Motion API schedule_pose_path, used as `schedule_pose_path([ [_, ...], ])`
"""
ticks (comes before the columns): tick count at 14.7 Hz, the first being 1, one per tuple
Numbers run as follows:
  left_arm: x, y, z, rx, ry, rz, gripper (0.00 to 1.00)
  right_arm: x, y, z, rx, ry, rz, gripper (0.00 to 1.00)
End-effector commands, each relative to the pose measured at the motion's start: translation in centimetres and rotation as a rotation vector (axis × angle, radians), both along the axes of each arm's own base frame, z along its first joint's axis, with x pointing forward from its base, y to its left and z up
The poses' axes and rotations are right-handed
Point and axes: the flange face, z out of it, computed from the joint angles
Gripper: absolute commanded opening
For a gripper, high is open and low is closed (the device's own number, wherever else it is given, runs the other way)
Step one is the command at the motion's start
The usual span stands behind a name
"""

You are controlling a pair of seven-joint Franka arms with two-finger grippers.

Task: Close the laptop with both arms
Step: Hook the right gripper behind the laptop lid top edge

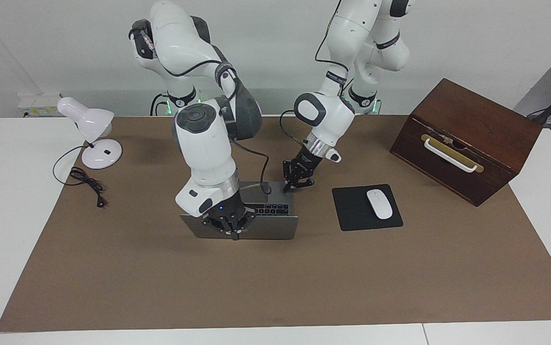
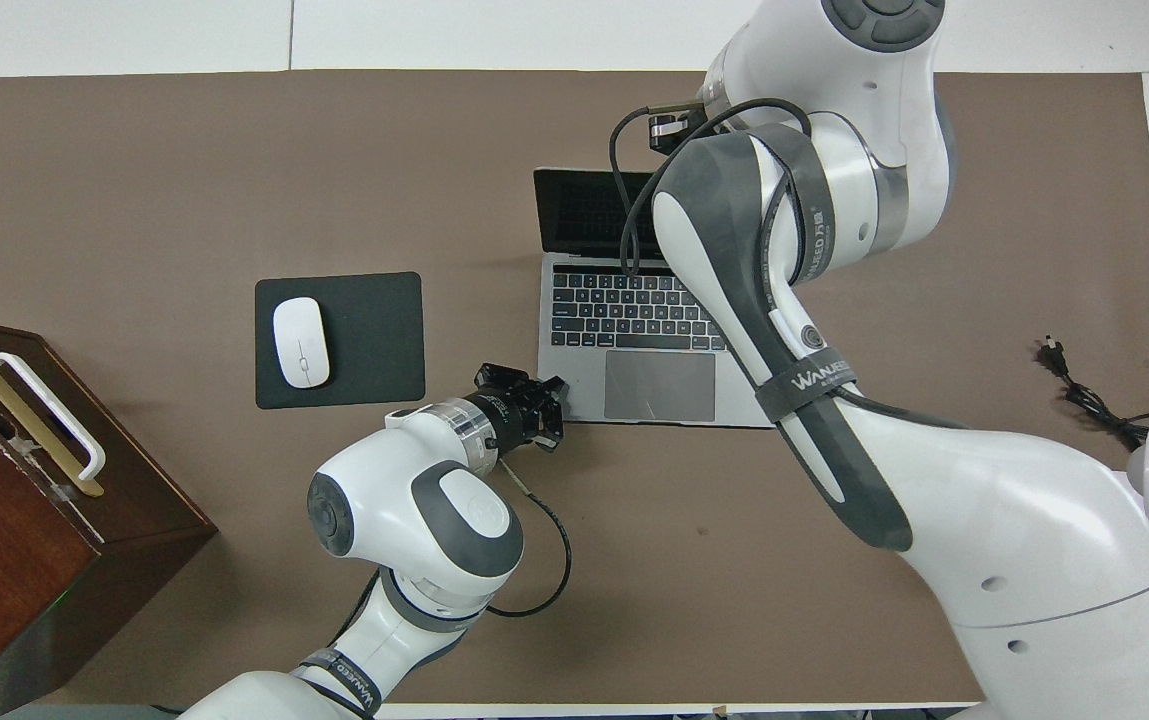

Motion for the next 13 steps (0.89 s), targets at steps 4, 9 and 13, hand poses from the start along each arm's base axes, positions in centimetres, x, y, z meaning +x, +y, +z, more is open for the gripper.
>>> schedule_pose_path([
  [4,-0.3,0.0,-2.0,0.035,0.011,0.003,0.0,-0.7,-0.7,0.6,0.046,0.076,-0.029,0.0],
  [9,-0.3,0.0,-2.1,0.035,0.013,0.005,0.0,-1.3,-1.0,0.7,0.072,0.135,-0.036,0.0],
  [13,-0.3,0.1,-2.1,0.035,0.012,0.004,0.0,-2.0,-1.3,0.4,0.114,0.211,-0.042,0.0],
])
